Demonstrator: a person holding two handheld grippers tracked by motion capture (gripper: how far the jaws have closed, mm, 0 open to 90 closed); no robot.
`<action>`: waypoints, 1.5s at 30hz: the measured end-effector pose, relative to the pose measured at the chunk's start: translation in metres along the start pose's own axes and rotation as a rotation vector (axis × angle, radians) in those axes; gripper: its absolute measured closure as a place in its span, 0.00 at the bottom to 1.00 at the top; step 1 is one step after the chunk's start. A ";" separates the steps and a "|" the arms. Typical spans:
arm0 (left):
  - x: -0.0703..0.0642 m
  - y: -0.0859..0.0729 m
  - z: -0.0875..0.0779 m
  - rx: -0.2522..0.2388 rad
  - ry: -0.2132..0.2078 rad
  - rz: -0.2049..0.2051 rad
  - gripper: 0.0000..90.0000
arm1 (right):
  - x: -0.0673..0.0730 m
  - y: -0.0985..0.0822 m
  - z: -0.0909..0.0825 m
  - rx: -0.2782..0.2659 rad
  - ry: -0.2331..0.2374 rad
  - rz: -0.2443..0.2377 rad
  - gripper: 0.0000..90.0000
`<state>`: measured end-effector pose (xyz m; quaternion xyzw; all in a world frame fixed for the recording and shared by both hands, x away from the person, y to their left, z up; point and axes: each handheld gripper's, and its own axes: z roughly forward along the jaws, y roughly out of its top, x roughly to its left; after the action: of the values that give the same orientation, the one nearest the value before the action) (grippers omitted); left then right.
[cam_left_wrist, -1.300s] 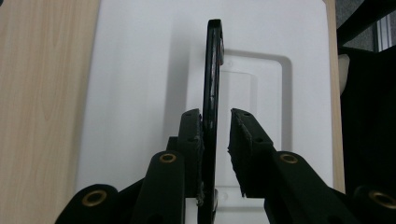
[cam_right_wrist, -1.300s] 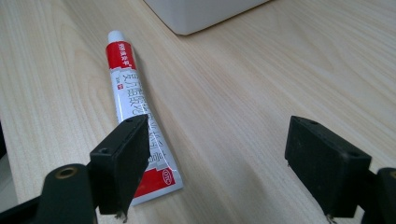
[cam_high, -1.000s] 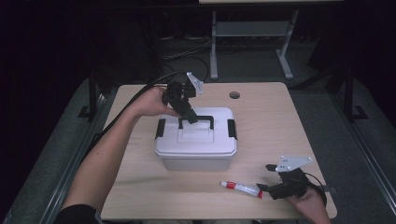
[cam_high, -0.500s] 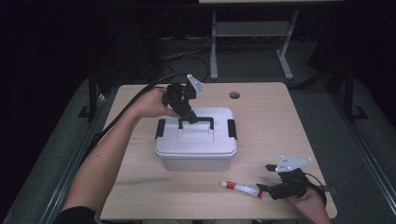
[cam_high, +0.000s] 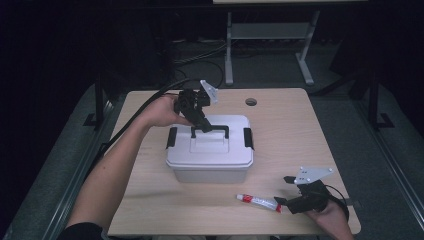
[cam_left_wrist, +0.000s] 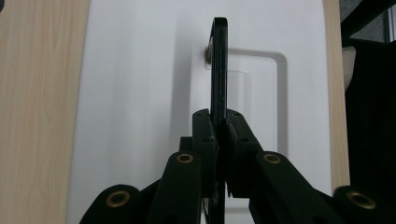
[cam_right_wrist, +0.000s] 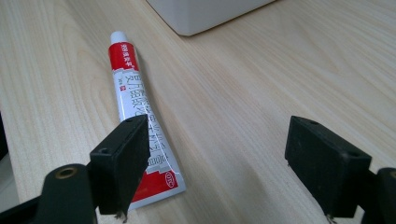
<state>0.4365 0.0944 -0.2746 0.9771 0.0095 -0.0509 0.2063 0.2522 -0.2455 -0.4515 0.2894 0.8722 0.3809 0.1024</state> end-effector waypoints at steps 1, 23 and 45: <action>0.000 0.000 0.000 -0.001 0.001 0.000 0.93 | 0.000 0.000 0.000 0.001 -0.002 -0.001 0.24; -0.008 0.000 -0.021 -0.042 0.031 0.016 0.94 | 0.000 0.001 0.002 0.003 0.005 0.002 0.24; -0.033 -0.008 -0.068 -0.054 0.113 0.020 0.94 | 0.000 0.002 0.002 0.002 -0.002 0.002 0.24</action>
<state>0.4099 0.1296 -0.2123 0.9726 0.0125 0.0066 0.2321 0.2538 -0.2438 -0.4515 0.2907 0.8722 0.3797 0.1028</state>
